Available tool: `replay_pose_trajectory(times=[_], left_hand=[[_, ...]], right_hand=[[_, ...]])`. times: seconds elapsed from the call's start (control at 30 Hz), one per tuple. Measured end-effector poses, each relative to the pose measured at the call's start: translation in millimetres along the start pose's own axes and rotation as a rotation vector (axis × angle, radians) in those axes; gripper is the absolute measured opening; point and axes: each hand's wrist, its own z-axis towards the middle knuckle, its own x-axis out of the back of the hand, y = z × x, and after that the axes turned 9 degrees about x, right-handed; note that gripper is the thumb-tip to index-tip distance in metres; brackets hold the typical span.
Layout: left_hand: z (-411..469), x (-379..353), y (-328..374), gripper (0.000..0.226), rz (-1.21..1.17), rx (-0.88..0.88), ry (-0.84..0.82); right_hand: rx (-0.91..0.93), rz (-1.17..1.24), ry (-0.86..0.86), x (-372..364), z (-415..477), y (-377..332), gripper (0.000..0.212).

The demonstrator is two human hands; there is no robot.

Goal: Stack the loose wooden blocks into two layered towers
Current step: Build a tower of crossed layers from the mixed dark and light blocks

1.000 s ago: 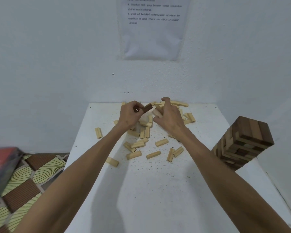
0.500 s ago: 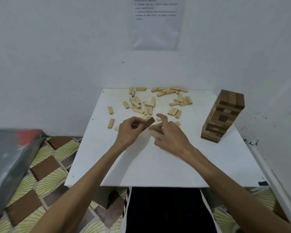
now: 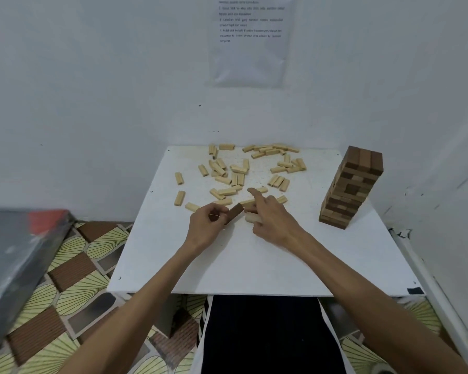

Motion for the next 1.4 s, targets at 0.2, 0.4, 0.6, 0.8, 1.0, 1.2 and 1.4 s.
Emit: replay_pose_trajectory(times=[0.2, 0.4, 0.6, 0.8, 1.0, 1.2, 1.4], left_hand=[[14.6, -0.6, 2.3, 0.014, -0.013, 0.017, 0.058], [18.2, -2.6, -1.9, 0.015, -0.003, 0.007, 0.05], [18.7, 0.4, -3.6, 0.015, -0.019, -0.004, 0.063], [18.3, 6.4, -4.6, 0.018, -0.062, 0.009, 0.122], [19.6, 13.7, -8.6, 0.017, -0.065, 0.018, 0.147], [19.4, 8.0, -4.7, 0.015, -0.047, 0.011, 0.09], [23.4, 6.9, -7.2, 0.015, -0.016, 0.009, 0.09]], right_hand=[[0.017, -0.046, -0.019, 11.5, 31.8, 14.0, 0.087], [0.052, -0.104, 0.014, 2.4, 32.9, 20.7, 0.078], [0.094, -0.09, 0.016, 1.2, 32.6, 20.2, 0.073], [0.177, -0.096, 0.089, -7.4, 22.6, 19.6, 0.068], [0.145, 0.08, 0.135, -13.0, 9.1, 20.9, 0.068], [0.083, 0.158, 0.133, -11.7, 7.1, 24.2, 0.069], [0.088, 0.158, 0.099, -16.8, -4.3, 30.9, 0.065]])
